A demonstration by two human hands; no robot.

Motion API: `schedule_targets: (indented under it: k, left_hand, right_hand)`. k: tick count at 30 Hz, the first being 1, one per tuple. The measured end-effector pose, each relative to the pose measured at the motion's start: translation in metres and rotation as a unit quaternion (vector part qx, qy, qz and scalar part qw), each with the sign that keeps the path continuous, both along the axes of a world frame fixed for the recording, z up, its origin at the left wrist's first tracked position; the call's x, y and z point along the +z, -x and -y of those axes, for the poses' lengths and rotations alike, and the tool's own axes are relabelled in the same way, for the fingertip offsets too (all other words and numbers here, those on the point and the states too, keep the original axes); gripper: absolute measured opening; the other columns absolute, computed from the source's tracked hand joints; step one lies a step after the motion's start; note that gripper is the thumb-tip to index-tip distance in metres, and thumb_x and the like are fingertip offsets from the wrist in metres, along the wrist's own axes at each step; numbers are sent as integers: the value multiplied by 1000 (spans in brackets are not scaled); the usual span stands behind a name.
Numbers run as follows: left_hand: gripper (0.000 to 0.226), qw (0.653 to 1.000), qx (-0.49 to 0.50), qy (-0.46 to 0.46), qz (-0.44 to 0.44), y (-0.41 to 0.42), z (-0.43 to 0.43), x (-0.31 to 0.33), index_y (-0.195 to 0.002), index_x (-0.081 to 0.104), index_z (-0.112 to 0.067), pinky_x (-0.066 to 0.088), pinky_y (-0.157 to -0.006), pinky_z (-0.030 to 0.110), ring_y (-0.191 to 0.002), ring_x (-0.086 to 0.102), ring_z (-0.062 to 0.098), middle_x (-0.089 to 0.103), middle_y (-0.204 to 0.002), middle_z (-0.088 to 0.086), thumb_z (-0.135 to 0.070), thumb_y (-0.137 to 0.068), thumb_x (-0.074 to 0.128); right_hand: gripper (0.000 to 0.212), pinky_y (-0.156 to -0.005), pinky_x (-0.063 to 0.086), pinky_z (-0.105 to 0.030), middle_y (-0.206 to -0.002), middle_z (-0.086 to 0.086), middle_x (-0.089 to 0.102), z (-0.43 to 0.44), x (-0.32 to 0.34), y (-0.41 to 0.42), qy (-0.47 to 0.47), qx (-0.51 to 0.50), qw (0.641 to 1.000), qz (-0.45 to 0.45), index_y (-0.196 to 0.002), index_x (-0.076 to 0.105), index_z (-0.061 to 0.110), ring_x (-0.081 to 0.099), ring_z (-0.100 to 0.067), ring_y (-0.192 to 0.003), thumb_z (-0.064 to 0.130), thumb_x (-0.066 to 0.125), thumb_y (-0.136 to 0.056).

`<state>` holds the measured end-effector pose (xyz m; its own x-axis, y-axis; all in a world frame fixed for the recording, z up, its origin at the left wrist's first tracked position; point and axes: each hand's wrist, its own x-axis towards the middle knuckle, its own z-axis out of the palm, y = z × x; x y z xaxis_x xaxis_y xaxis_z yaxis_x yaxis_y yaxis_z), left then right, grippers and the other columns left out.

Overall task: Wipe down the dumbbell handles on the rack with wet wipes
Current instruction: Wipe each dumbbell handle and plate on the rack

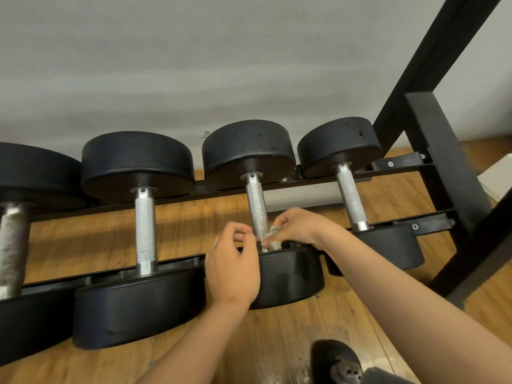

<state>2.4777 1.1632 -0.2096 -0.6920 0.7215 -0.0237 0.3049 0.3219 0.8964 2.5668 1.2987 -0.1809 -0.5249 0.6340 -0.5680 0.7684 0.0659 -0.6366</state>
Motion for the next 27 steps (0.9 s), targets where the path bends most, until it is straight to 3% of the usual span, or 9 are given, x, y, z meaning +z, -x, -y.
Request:
schedule_targets:
  k: [5, 9, 14, 20, 22, 23, 27]
  left_hand:
    - [23, 1000, 4, -1, -4, 0, 0, 0, -88, 54, -39, 47, -72, 34, -90, 58, 11, 65, -93, -15, -49, -82, 34]
    - [26, 1000, 6, -6, -5, 0, 0, 1, -91, 55, -38, 46, -72, 33, -91, 58, 12, 65, -94, -15, -49, -82, 33]
    - [28, 1000, 6, -4, -6, -1, 0, 1, -91, 55, -38, 45, -70, 33, -88, 58, 13, 65, -93, -15, -50, -81, 31]
    - [24, 1000, 0, -16, 4, -1, 1, 3, -88, 55, -37, 41, -66, 31, -78, 58, 14, 66, -90, -15, -47, -82, 34]
    - [26, 1000, -2, -14, 0, -1, 1, 3, -89, 55, -37, 44, -70, 33, -82, 59, 14, 66, -91, -15, -49, -81, 33]
    - [27, 1000, -3, -13, -2, -1, 1, 3, -90, 55, -37, 45, -72, 34, -85, 59, 13, 66, -92, -15, -49, -81, 33]
    - [28, 1000, -2, -8, -4, 0, 1, 2, -91, 55, -38, 48, -77, 36, -89, 58, 8, 65, -93, -15, -50, -81, 32]
  right_hand:
    - [39, -77, 47, -30, -89, 0, 68, 0, -6, 3, -11, -47, 998, -41, -89, 68, 14, 62, -16, -90, 40, 86, -67]
    - [39, -78, 45, -28, -99, -1, 66, -3, -3, 7, 13, -119, 985, -122, -96, 63, 12, 61, -16, -98, 27, 86, -69]
    - [35, -75, 50, -26, -93, -1, 63, -16, 1, 30, 28, -242, 942, -232, -89, 54, 14, 61, -14, -89, 15, 85, -71]
    - [47, -68, 50, -21, -100, -4, 65, -27, 2, 59, 75, -356, 885, -290, -108, 59, 3, 61, -12, -86, 21, 85, -74]
    - [53, -92, 51, -33, -108, -7, 68, -30, 1, 57, 79, -326, 902, -272, -113, 62, 2, 63, -17, -100, 25, 86, -72]
    - [46, -100, 47, -36, -105, -6, 68, -31, 2, 54, 68, -294, 919, -254, -108, 64, 4, 62, -17, -102, 24, 85, -73]
    - [31, -92, 47, -35, -98, 0, 65, -25, 2, 38, 20, -203, 961, -184, -88, 59, 13, 58, -17, -102, 24, 84, -73]
